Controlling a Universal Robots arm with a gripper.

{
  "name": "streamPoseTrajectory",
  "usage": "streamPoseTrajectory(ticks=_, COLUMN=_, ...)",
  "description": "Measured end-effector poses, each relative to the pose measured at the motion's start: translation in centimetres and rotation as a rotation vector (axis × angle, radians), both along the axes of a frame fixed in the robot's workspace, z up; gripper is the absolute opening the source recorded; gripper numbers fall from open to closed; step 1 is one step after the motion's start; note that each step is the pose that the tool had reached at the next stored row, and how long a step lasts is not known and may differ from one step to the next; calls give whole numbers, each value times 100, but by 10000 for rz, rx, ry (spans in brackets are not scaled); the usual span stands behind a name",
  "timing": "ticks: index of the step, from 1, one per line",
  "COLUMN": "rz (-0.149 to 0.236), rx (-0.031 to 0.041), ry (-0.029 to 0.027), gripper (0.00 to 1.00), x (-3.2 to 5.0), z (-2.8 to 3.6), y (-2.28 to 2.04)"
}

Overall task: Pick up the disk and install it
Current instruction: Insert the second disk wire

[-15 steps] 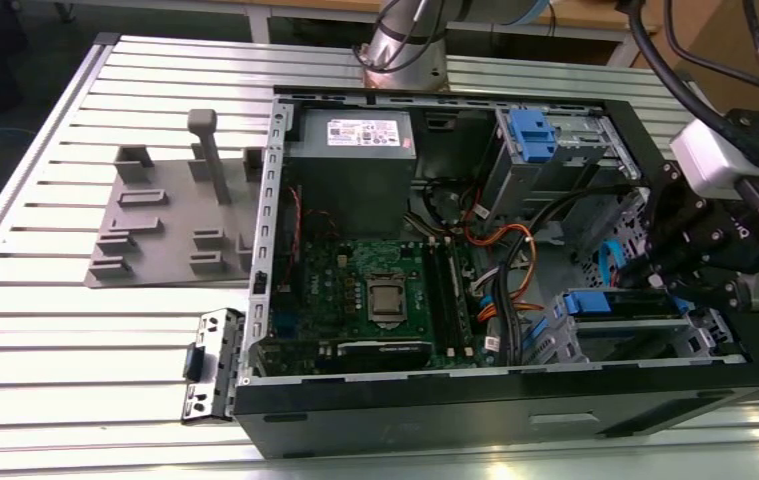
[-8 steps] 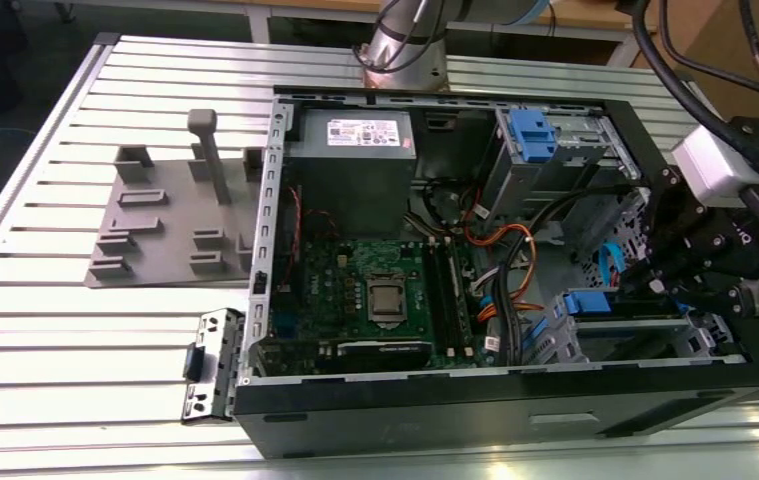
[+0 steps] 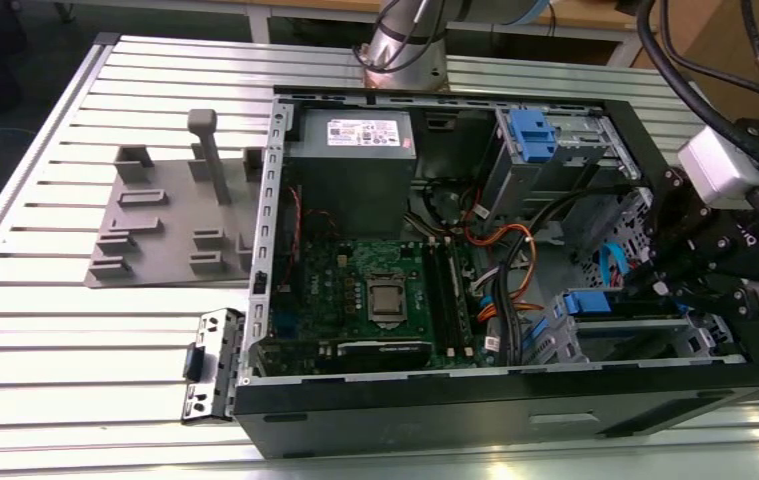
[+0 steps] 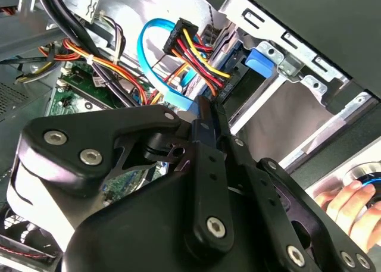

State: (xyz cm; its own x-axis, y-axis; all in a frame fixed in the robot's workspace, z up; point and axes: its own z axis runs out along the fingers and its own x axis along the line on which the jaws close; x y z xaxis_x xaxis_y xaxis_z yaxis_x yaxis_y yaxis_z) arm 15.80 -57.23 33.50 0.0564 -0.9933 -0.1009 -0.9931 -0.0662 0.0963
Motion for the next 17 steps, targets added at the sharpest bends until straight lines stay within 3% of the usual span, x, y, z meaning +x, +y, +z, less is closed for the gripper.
streamPoseTrajectory(ticks=4, rz=46, rx=-4, ry=1, gripper=16, x=15, z=1, y=0)
streamPoseTrajectory(ticks=6, rz=81, rx=105, ry=2, gripper=16, x=19, z=0, y=-1)
streamPoseTrajectory(ticks=7, rz=103, rx=109, ry=2, gripper=16, x=21, z=0, y=-1)
streamPoseTrajectory(ticks=9, rz=143, rx=108, ry=2, gripper=16, x=22, z=-1, y=-11)
streamPoseTrajectory(ticks=13, rz=236, rx=-12, ry=3, gripper=16, x=21, z=-1, y=-17)
streamPoseTrajectory(ticks=17, rz=259, rx=8, ry=7, gripper=16, x=23, z=-8, y=-17)
